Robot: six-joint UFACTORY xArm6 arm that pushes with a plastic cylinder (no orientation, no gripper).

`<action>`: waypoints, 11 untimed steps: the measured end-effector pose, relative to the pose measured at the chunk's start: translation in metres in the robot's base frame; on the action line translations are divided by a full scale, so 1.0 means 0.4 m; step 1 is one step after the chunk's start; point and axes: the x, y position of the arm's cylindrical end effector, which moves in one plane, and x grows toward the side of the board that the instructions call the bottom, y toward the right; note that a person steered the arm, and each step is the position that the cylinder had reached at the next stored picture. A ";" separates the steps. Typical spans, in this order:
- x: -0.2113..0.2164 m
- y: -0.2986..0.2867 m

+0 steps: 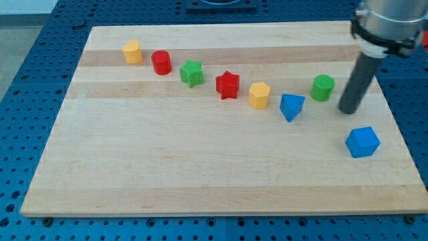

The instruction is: Push the green circle closer to yellow hexagon

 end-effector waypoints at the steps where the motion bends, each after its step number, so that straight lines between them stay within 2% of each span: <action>1: -0.024 0.048; 3: -0.078 -0.026; 9: -0.135 -0.284; 11: -0.191 -0.296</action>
